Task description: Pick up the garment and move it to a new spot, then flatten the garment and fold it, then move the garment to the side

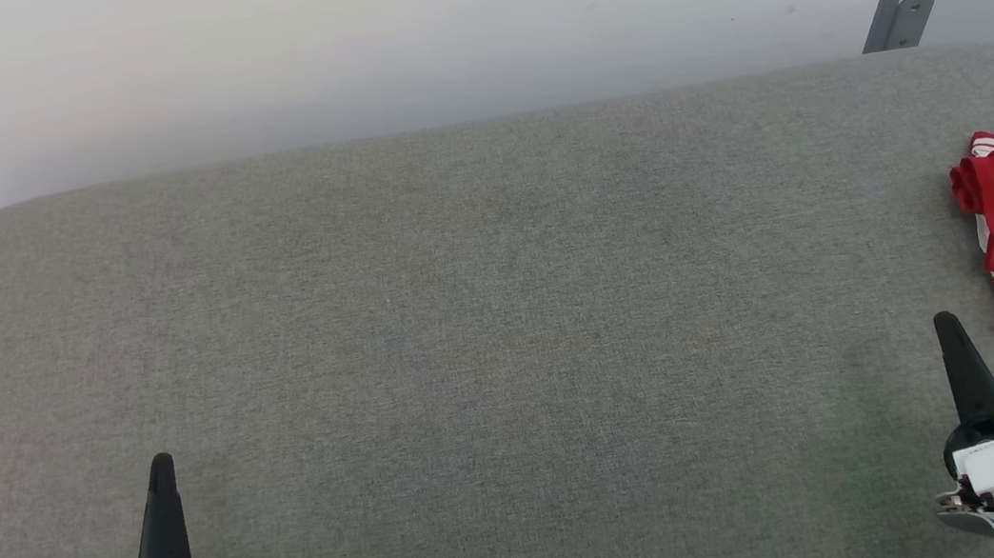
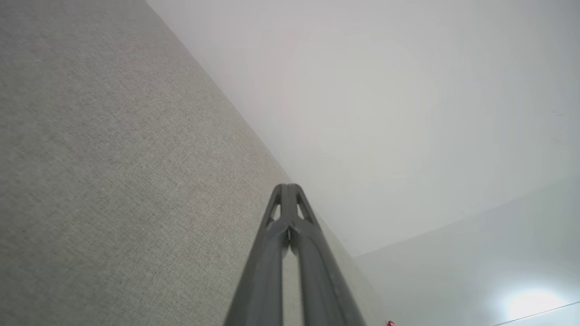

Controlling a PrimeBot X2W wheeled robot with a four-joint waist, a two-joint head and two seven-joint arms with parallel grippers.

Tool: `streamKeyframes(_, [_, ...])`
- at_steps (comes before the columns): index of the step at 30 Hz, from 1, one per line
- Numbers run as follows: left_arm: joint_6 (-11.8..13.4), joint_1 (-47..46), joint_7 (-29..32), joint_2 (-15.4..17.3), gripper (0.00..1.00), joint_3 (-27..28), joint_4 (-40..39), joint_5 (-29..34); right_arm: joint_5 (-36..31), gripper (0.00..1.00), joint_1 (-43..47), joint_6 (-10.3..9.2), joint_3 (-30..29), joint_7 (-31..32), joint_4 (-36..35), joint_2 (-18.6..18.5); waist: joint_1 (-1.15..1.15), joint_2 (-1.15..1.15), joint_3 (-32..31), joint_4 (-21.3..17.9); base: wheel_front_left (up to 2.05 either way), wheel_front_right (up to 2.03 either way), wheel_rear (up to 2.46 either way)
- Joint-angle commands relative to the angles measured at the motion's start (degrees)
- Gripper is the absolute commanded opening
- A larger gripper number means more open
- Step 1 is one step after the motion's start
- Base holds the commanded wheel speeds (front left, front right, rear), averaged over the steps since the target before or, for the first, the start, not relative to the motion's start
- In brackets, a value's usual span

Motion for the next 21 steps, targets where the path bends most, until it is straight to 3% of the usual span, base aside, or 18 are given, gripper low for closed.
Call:
streamKeyframes(1, [-0.1,-1.6,0.6,0.2,0.0,0.0,-0.2,-2.3,2.0,0.0,-1.4,-0.05,-0.2,0.7,-0.3,0.1,0.0,0.0,-0.1,0.0,0.0,0.0,0.0])
streamKeyframes(21, [-0.2,-3.3,3.5,-0.6,0.0,0.0,1.7,-12.2,11.8,0.0,-2.4,-0.04,-0.5,3.6,0.8,1.2,0.0,0.0,-0.7,0.3,0.0,0.0,0.0])
